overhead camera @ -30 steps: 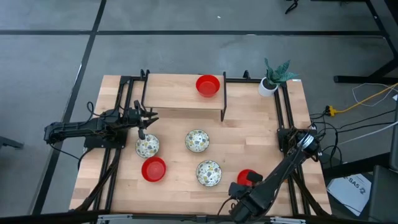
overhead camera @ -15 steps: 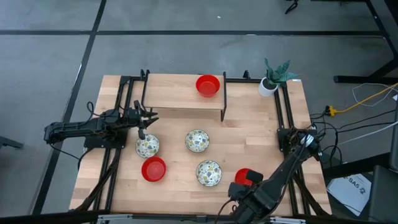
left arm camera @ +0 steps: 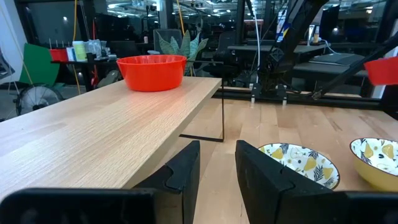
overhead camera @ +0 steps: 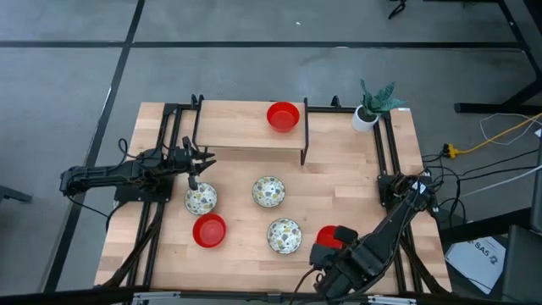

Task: Pick & Place Mini bowls
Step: Stack the right red bowl on the red bowl on the shelf

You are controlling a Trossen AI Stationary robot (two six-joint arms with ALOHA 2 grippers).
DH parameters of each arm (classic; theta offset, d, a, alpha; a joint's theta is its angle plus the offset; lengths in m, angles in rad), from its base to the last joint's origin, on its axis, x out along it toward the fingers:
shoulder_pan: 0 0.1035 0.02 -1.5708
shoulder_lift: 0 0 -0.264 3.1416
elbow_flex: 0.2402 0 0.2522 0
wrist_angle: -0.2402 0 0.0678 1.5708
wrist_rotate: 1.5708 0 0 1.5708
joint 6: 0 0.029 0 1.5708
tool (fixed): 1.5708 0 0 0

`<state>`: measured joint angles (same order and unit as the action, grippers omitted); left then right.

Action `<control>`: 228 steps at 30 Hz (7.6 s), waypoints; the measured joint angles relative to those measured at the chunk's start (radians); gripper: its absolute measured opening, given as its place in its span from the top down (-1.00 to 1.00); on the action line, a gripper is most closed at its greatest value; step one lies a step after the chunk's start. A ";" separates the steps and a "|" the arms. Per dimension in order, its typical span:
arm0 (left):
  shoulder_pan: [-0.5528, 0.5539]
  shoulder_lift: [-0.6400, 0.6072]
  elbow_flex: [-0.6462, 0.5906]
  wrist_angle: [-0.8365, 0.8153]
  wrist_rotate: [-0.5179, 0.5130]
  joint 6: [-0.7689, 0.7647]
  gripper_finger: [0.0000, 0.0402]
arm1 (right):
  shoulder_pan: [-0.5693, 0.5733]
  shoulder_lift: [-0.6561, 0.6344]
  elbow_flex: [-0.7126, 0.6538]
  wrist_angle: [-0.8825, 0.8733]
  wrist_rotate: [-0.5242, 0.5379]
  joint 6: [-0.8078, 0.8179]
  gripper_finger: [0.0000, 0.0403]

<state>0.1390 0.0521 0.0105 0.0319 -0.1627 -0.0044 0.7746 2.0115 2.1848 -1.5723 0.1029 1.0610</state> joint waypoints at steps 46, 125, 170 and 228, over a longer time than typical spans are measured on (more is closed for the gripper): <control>0.000 0.000 0.000 0.000 0.000 0.000 0.51 | -0.332 0.000 0.172 0.185 -0.023 -0.874 0.96; 0.000 0.000 0.000 0.000 0.000 0.000 0.51 | -0.730 -0.001 0.171 0.528 0.695 -1.376 0.96; 0.000 0.000 0.000 0.000 0.000 0.000 0.51 | -0.983 -0.001 0.171 0.241 0.406 -1.121 0.96; 0.000 0.000 0.000 0.000 0.000 0.000 0.51 | -1.069 -0.001 0.165 0.104 0.121 -1.461 0.87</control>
<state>0.1390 0.0523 0.0105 0.0315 -0.1627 -0.0044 -0.2939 2.0106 2.3502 -1.4681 0.2243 -0.4000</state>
